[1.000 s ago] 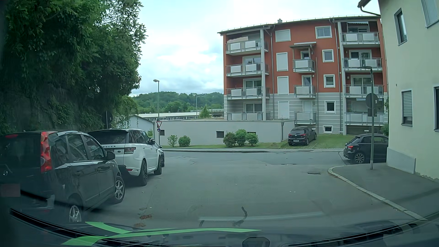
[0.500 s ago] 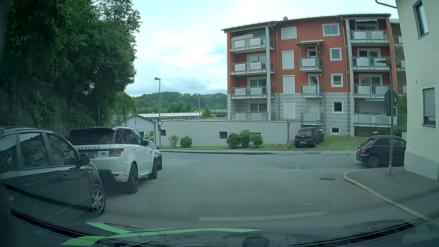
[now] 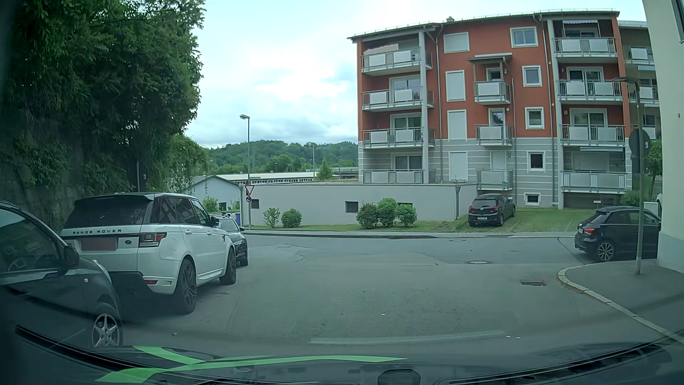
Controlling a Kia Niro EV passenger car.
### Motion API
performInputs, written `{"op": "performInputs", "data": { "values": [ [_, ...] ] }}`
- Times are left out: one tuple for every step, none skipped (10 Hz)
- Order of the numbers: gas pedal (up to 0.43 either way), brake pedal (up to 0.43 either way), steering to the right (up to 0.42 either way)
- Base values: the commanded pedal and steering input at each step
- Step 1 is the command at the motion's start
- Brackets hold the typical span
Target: Follow the waypoints while adhering to traffic rules and regulations
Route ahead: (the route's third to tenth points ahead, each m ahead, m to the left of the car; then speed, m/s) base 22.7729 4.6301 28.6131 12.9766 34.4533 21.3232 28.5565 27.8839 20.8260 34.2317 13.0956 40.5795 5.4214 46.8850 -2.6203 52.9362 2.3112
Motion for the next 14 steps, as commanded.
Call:
{"op": "performInputs", "data": {
  "values": [
    [0.000,0.055,-0.035],
    [0.000,0.055,-0.035],
    [0.000,0.055,-0.036],
    [0.000,0.049,-0.036],
    [0.000,0.037,-0.036],
    [0.000,0.030,-0.035],
    [0.000,0.012,-0.034],
    [0.000,0.000,-0.031],
    [0.000,0.000,-0.026],
    [0.000,0.000,-0.023],
    [0.000,0.000,-0.024],
    [0.000,0.000,-0.031],
    [0.000,0.000,-0.034],
    [0.000,0.024,-0.034]
  ]
}}
